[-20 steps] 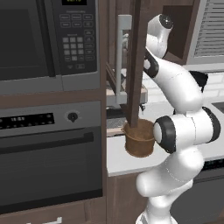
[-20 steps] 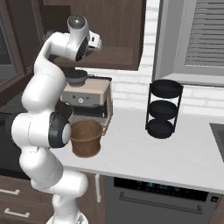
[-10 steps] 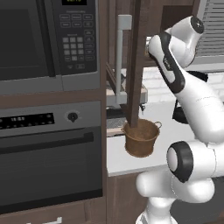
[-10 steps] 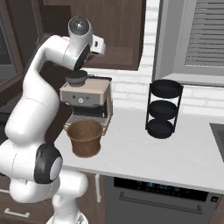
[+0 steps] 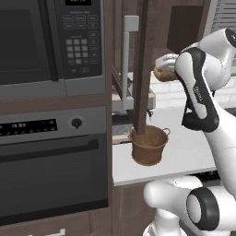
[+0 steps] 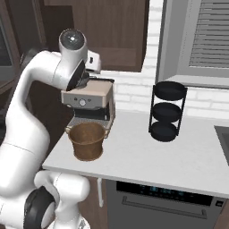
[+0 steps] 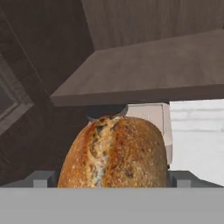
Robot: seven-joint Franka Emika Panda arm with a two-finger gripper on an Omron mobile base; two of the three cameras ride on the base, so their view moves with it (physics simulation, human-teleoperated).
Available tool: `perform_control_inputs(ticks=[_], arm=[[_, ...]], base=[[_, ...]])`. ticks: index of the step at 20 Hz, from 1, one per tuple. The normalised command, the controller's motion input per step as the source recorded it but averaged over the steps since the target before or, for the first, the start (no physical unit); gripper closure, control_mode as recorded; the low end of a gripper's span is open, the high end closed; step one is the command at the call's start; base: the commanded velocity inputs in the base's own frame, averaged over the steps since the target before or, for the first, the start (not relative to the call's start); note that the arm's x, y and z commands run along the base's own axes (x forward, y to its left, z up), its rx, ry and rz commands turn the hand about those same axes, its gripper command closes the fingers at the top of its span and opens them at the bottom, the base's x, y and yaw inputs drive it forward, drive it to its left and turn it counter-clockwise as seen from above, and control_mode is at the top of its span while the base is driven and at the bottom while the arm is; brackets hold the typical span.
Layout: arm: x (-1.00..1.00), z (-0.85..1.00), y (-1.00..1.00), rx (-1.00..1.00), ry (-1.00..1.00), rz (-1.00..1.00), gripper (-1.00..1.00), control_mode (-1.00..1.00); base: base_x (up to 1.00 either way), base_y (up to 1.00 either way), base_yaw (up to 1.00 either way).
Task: Open the cabinet, pick up the bread from the cabinet and place it in the basket. Then move the basket to the dining counter.
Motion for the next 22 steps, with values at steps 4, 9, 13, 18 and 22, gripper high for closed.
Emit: perform_control_inputs(ticks=[4, 9, 13, 18, 22], arm=[[-1.00, -0.51, 0.00, 0.00, 0.05, 0.02, 1.00, -1.00], [-0.56, -0.89, 0.00, 0.00, 0.17, 0.00, 1.00, -1.00], [0.09, -0.57, 0.00, 0.00, 0.24, 0.00, 1.00, -1.00], [0.34, -0.38, 0.00, 0.00, 0.16, 0.00, 1.00, -1.00], [0.31, -0.30, 0.03, 0.00, 0.17, 0.00, 1.00, -1.00]], base=[[0.00, 0.00, 0.00], [0.00, 0.00, 0.00], [0.00, 0.00, 0.00], [0.00, 0.00, 0.00], [0.00, 0.00, 0.00]])
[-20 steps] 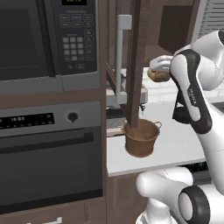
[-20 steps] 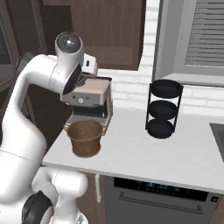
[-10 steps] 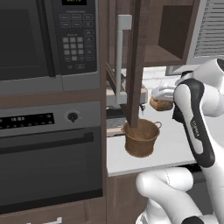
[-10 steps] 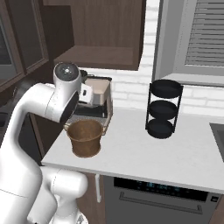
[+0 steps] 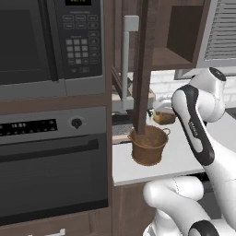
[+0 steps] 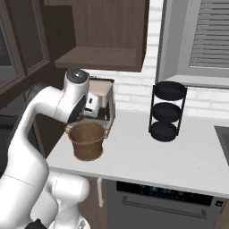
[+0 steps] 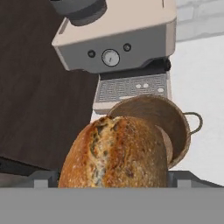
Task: Open the cabinet, pick up the bread from the cabinet and place it in the basket. Then move the basket to the dining counter.
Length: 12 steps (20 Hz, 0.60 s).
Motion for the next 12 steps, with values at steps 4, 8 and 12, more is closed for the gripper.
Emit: perform_control_inputs(ticks=[4, 8, 12], arm=[[0.21, -0.51, 0.05, 0.00, 0.08, 0.00, 1.00, -1.00], [0.16, -0.60, 0.00, 0.00, 0.02, 0.00, 1.00, -1.00], [0.17, -0.44, 0.00, 0.00, 0.04, 0.00, 1.00, -1.00]], base=[[0.00, 0.00, 0.00], [0.00, 0.00, 0.00], [0.00, 0.00, 0.00]])
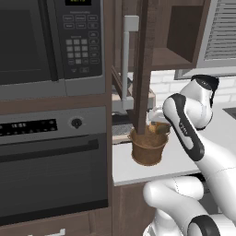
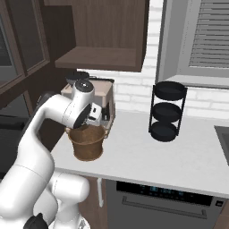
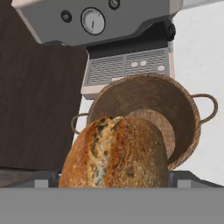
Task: Open the cabinet, pick up the bread from the cabinet and place it in the basket. Then move the basket to the dining counter.
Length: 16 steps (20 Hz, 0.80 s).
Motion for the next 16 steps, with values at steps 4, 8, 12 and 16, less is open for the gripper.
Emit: perform_control_inputs(ticks=[4, 8, 12, 16], arm=[[0.30, -0.36, 0.34, -0.02, 0.03, -0.01, 1.00, -1.00], [0.08, -0.09, -0.05, 0.00, 0.00, 0.00, 1.00, -1.00], [0.46, -0.26, -0.26, 0.00, 0.04, -0.02, 1.00, -1.00], [0.66, -0.34, -0.10, -0.02, 0.08, -0.03, 1.00, -1.00]], base=[[0.00, 0.00, 0.00], [0.00, 0.00, 0.00], [0.00, 0.00, 0.00], [0.00, 0.00, 0.00]])
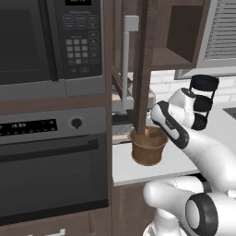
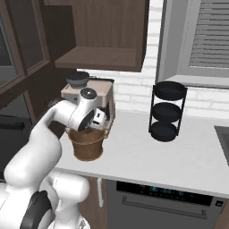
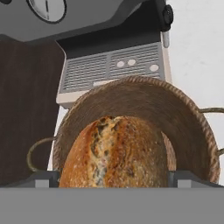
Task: Open the cabinet, pick up the bread from the cabinet and place it in the basket. Then move the basket to the dining counter.
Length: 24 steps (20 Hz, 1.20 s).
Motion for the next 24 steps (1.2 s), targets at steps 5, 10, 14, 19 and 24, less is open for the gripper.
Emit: perform_control_inputs(ticks=[5, 10, 14, 19, 24], arm=[[0.70, -0.32, 0.00, -0.01, 0.12, -0.05, 1.00, -1.00], [0.30, -0.37, 0.02, 0.00, 0.17, -0.08, 1.00, -1.00], [0.25, -0.59, 0.06, 0.00, 0.15, -0.07, 1.00, -1.00], [0.39, -0.49, 0.00, 0.00, 0.13, -0.04, 1.00, -1.00], [0.07, -0.12, 0.06, 0.00, 0.04, -0.01, 1.00, -1.00]], base=[[0.00, 0.00, 0.00], [0.00, 0.00, 0.00], [0.00, 0.00, 0.00], [0.00, 0.00, 0.00], [0.00, 0.00, 0.00]])
